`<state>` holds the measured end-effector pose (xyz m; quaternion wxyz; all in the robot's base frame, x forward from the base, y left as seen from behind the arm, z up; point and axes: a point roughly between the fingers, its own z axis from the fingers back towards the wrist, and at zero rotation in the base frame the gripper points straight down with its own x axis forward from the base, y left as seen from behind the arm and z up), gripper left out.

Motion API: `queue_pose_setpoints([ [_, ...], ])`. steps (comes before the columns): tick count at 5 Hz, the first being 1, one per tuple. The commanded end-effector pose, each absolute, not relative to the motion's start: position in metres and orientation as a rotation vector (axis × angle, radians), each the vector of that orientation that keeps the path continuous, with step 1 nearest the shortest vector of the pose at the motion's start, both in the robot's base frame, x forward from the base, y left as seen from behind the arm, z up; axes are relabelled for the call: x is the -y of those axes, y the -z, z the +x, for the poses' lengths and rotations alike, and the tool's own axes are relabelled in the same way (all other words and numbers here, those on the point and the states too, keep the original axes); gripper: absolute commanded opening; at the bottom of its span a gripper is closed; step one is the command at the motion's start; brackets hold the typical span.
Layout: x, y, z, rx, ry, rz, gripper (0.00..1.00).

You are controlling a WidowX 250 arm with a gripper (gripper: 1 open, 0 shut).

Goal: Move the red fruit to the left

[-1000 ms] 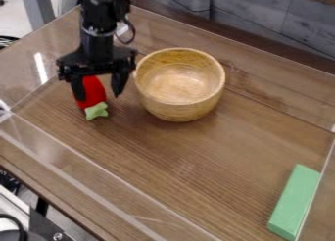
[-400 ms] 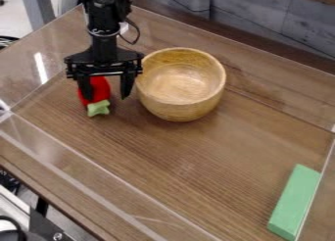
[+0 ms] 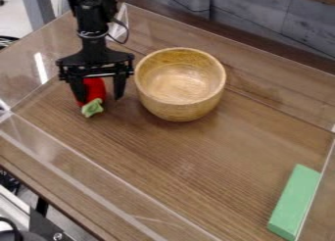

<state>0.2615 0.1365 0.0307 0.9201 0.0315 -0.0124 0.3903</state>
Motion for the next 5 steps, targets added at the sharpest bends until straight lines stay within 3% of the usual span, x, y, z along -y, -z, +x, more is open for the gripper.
queue_pose_setpoints([
  [1, -0.144, -0.029, 0.256, 0.043, -0.737, 0.040, 1.00],
  [2, -0.145, -0.024, 0.251, 0.026, -0.676, 0.012, 1.00],
  [5, -0.138, -0.045, 0.265, -0.011, -0.641, -0.051, 1.00],
])
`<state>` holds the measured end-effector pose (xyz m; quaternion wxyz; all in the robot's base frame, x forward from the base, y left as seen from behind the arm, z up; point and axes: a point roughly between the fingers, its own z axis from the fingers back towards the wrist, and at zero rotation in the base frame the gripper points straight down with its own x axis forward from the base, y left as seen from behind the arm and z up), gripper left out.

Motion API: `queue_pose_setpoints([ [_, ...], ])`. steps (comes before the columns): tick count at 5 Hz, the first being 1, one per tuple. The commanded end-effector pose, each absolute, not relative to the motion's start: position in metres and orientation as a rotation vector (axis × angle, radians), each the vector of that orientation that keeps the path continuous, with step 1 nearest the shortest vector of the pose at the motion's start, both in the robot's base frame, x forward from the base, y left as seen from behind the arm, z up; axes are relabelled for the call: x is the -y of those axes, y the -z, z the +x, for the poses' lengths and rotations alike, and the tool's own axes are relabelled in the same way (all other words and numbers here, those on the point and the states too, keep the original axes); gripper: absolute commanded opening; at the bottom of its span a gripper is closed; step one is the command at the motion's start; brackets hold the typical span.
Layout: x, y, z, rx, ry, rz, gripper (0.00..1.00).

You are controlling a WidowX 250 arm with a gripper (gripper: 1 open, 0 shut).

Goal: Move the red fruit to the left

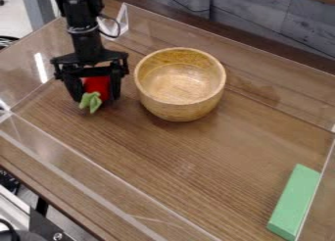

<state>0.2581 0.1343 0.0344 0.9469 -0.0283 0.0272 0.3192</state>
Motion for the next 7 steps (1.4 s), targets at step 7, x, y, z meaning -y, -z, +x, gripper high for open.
queue_pose_setpoints([
  [7, -0.111, -0.150, 0.259, 0.138, -0.644, -0.120, 1.00],
])
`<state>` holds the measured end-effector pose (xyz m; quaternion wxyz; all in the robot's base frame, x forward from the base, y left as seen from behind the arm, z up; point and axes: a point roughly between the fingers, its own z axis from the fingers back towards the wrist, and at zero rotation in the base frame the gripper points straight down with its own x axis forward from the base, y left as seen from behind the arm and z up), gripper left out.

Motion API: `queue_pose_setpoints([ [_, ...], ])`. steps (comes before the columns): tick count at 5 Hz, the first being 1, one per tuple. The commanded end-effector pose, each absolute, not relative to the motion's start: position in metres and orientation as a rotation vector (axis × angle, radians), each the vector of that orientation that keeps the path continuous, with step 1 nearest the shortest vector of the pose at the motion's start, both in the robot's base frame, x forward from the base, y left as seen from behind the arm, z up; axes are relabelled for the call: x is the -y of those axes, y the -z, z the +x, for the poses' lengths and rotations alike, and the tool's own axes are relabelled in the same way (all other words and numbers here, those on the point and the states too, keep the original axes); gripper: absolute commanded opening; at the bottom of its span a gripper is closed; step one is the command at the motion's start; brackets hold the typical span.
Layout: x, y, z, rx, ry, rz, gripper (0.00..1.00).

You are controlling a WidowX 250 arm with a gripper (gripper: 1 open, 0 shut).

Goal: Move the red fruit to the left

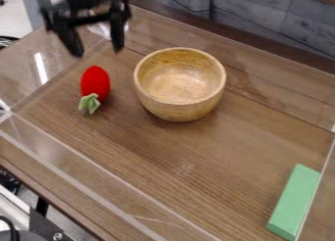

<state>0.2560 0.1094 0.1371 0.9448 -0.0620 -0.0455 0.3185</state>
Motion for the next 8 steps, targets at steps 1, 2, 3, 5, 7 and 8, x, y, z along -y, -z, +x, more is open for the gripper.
queue_pose_setpoints([
  [1, -0.094, -0.182, 0.259, 0.156, -0.584, -0.120, 1.00],
  [2, -0.076, -0.198, 0.257, 0.171, -0.478, -0.121, 1.00],
  [3, -0.062, -0.211, 0.250, 0.180, -0.363, -0.135, 1.00],
  [5, -0.044, -0.231, 0.238, 0.173, -0.183, -0.138, 1.00],
  [7, -0.029, -0.233, 0.220, 0.152, -0.105, -0.130, 1.00],
  [8, -0.019, -0.229, 0.207, 0.140, -0.103, -0.127, 1.00],
])
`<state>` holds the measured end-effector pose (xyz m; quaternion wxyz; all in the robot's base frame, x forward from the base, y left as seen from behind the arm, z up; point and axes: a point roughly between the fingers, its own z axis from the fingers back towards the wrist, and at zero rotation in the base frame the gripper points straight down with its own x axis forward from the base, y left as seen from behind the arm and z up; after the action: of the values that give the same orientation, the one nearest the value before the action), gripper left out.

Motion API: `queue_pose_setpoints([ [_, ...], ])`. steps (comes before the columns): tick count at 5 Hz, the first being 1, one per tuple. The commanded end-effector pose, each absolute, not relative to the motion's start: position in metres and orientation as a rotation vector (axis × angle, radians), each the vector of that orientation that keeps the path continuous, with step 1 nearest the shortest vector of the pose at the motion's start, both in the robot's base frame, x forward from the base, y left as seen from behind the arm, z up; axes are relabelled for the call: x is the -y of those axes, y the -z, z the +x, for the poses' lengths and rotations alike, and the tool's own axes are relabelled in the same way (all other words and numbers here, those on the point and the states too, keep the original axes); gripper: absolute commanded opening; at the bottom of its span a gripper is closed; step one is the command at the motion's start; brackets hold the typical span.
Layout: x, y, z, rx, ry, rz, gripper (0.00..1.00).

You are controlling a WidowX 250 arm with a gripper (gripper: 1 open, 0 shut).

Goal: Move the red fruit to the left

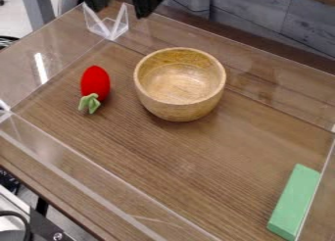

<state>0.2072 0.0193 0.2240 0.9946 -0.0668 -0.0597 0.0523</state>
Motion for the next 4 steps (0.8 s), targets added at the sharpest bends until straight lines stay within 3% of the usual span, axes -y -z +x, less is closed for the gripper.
queue_pose_setpoints([
  [1, -0.017, -0.227, 0.200, 0.132, -0.100, -0.128, 1.00],
  [4, -0.008, -0.240, 0.185, 0.133, -0.073, -0.145, 1.00],
])
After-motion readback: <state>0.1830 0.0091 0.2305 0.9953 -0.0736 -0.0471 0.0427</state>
